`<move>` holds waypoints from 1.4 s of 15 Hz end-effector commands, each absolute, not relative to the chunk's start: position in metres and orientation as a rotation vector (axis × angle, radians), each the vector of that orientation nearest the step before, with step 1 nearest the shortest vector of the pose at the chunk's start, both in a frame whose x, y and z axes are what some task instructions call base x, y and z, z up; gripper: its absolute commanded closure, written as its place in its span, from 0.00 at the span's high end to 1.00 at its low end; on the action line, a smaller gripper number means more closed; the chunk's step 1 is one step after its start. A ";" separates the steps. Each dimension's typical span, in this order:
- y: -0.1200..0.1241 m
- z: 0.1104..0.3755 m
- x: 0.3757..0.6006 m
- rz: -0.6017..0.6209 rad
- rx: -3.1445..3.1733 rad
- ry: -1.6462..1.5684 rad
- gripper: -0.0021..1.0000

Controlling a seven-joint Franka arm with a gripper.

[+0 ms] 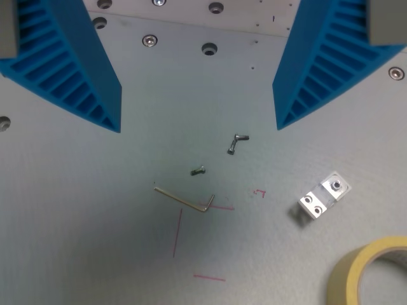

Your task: Rotate around gripper positive z

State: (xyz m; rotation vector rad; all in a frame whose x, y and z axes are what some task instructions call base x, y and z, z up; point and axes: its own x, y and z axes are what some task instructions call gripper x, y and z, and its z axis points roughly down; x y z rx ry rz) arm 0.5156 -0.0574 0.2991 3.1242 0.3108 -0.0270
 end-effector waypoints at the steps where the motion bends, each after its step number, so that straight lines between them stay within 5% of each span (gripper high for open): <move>1: -0.057 0.301 0.516 -0.019 3.126 0.290 1.00; 21: -0.057 0.301 0.516 -0.018 3.135 -0.128 1.00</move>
